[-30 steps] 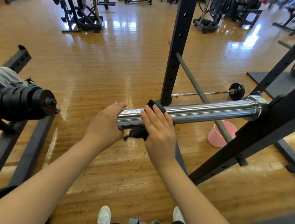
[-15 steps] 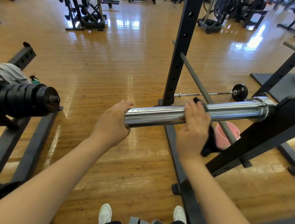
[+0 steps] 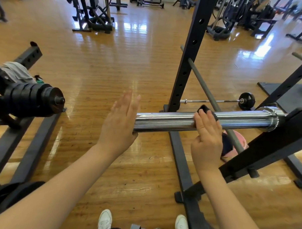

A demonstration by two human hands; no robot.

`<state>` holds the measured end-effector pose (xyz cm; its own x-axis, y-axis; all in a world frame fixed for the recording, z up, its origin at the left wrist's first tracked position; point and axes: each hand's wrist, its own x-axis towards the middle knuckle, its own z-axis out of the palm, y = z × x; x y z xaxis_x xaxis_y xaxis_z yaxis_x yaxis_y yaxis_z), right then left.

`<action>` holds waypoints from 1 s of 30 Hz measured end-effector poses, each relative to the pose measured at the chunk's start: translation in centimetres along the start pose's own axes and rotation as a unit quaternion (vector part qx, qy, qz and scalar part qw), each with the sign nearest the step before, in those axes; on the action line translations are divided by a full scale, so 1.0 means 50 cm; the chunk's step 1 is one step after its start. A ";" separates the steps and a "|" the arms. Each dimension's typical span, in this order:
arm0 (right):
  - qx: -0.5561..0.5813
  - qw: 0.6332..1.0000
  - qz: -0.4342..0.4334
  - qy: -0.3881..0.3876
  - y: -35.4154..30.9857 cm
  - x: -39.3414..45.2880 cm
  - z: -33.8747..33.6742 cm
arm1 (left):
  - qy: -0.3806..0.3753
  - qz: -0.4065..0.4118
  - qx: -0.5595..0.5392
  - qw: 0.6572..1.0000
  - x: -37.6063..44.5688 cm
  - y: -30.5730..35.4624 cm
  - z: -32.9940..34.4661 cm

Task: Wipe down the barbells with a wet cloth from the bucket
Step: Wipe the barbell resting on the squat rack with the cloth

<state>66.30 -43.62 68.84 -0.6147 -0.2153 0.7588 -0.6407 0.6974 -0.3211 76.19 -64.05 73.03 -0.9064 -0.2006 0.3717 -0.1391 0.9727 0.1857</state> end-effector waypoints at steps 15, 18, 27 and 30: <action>0.020 0.993 -0.047 -0.110 -0.132 0.016 0.005 | -0.203 -0.068 -0.190 0.958 0.050 -0.011 -0.032; -0.014 0.997 0.011 -0.077 -0.144 0.015 0.009 | -0.222 -0.077 -0.203 0.951 0.056 -0.015 -0.039; 0.037 0.988 -0.085 -0.126 -0.203 0.003 0.038 | -0.205 -0.088 -0.180 0.958 0.051 -0.013 -0.023; 0.025 0.994 -0.040 -0.100 -0.148 0.029 0.009 | -0.184 -0.072 -0.143 0.970 0.041 -0.010 -0.033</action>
<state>69.94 -49.40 72.07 -0.6364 -0.4042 0.6570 -0.7104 0.6390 -0.2950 75.04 -65.15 75.18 -0.9739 -0.2263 -0.0162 -0.2066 0.8549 0.4759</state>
